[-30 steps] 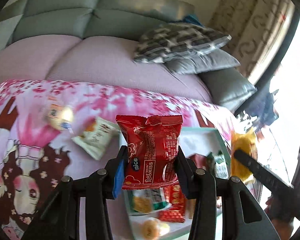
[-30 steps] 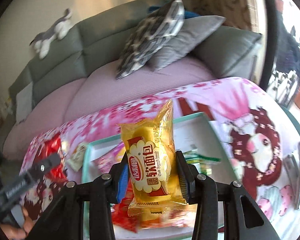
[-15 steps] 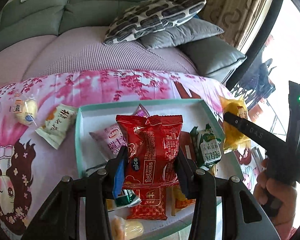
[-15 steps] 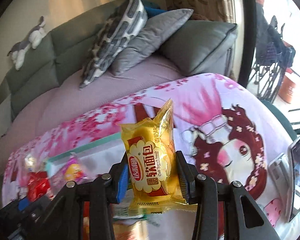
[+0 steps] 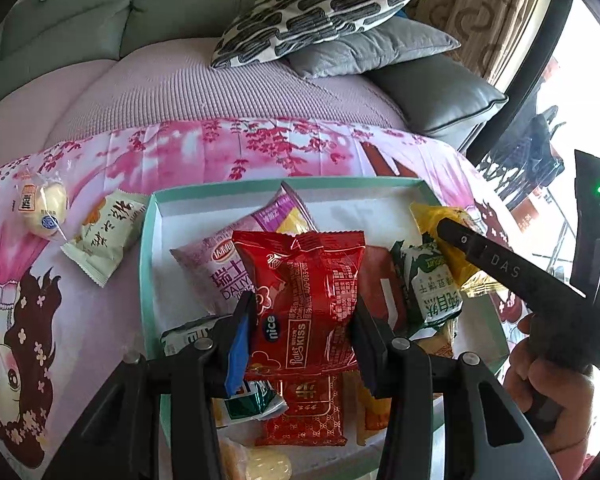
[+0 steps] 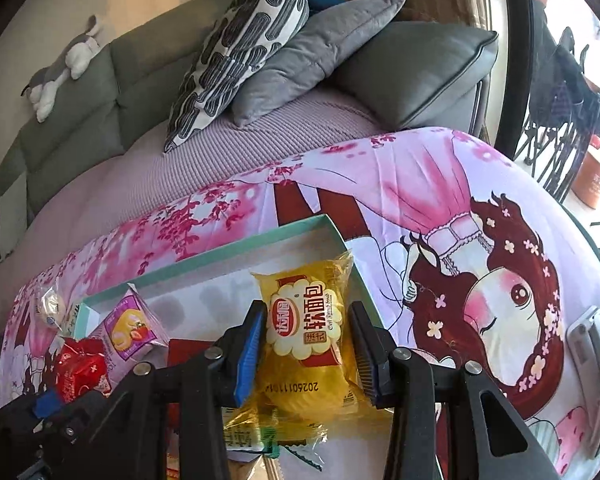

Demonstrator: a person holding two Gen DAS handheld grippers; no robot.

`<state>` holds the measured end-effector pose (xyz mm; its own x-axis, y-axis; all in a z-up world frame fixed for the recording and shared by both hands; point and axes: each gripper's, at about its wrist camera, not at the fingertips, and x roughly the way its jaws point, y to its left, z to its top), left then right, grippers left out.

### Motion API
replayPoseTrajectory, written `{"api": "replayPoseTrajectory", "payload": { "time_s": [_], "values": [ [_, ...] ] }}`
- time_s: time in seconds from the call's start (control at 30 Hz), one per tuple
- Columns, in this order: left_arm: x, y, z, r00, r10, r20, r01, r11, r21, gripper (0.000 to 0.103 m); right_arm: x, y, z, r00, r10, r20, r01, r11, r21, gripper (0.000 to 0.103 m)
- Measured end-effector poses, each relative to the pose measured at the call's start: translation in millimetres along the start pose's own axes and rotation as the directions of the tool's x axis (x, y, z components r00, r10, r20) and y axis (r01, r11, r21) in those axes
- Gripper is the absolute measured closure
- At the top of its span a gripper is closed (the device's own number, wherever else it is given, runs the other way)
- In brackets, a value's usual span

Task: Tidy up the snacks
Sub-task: 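Lower both packs into the tray and open both grippers, then withdraw both open tools toward the cream bun and beige pastry pack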

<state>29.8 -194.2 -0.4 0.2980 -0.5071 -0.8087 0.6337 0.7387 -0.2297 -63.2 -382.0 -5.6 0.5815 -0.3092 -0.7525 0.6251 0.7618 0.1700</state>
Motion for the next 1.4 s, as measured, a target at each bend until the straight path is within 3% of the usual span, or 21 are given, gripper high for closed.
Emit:
{"api": "replayPoseTrajectory", "payload": {
  "time_s": [0.37,0.47,0.53,0.7,0.83,1.1,1.4],
  "values": [
    [10,-3,-1,0.999,0.013,-0.029,-0.013,1.000,0.008,0.055,6,0,-2,1.000,-0.004,-0.019,0.004,1.000,-0.004,0.057],
    [12,-3,-1,0.999,0.020,-0.043,-0.020,1.000,0.010,0.049,9,2,-2,0.999,-0.020,-0.043,0.019,1.000,-0.022,0.049],
    [11,-3,-1,0.999,0.009,-0.047,-0.008,1.000,0.007,0.043,11,1,-3,0.998,-0.032,-0.054,0.031,0.999,-0.018,0.035],
    [8,-7,-1,0.999,-0.004,-0.054,0.004,1.000,0.012,0.030,11,-5,-3,0.998,-0.003,-0.055,0.003,1.000,0.009,0.030],
    [2,-9,0,0.999,-0.018,-0.049,0.018,1.000,0.008,0.016,7,-4,-2,0.998,0.022,-0.052,-0.021,1.000,0.014,0.015],
    [-15,7,6,1.000,0.009,-0.006,-0.009,0.999,-0.054,0.015,-5,6,1,0.999,0.016,-0.035,-0.016,1.000,-0.014,0.014],
    [-28,57,11,0.991,0.130,0.036,-0.120,0.973,-0.199,0.015,-14,15,-3,0.997,-0.009,-0.080,0.007,1.000,-0.021,0.014]
  ]
}}
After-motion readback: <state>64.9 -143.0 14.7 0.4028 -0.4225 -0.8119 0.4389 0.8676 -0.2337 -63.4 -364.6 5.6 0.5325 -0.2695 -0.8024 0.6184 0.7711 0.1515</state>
